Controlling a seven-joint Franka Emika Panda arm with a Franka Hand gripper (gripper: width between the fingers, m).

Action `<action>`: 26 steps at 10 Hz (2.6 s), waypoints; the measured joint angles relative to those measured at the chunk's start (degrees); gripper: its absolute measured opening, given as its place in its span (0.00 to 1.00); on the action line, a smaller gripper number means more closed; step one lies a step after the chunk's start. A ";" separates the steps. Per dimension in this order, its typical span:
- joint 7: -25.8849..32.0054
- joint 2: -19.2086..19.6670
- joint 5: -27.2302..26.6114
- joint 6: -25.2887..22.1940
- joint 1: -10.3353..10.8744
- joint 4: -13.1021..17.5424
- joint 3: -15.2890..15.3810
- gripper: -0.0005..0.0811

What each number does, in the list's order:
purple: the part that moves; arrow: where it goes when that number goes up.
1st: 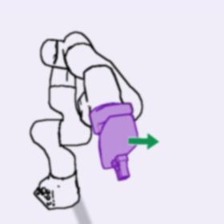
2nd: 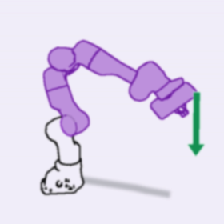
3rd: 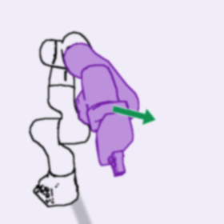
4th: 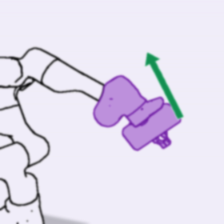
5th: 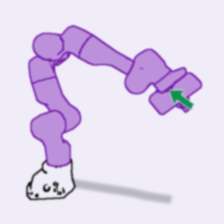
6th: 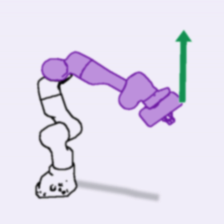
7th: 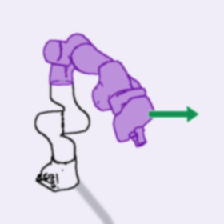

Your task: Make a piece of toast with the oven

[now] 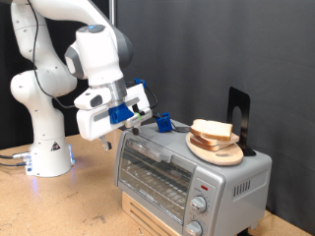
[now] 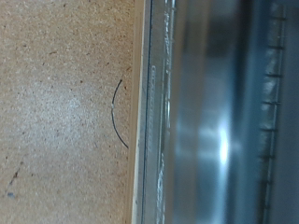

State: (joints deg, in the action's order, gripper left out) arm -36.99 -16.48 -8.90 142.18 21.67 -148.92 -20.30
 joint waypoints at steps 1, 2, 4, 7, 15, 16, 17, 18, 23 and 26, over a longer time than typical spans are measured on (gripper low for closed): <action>0.00 0.34 0.41 1.32 -0.14 -0.95 0.03 1.00; 0.00 0.10 1.33 1.87 -0.53 -1.29 0.03 1.00; 0.00 -0.25 5.83 2.46 -3.33 -2.11 -0.16 1.00; -0.81 2.38 11.90 5.48 -8.58 -5.39 -0.75 1.00; 4.79 11.45 12.80 15.55 -12.74 -6.69 -5.36 1.00; 4.64 12.42 14.04 16.12 -13.32 -6.67 -5.50 1.00; 3.37 13.64 16.54 16.56 -14.09 -6.58 -5.67 1.00; 1.39 15.34 19.51 18.26 -14.64 -6.60 -6.08 1.00; -7.61 29.46 27.26 34.02 -15.03 -5.32 -8.11 1.00; -4.29 32.90 21.57 35.47 -22.14 -3.34 1.10 1.00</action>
State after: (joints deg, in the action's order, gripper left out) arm -41.28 16.42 12.67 177.65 -0.47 -152.26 -19.20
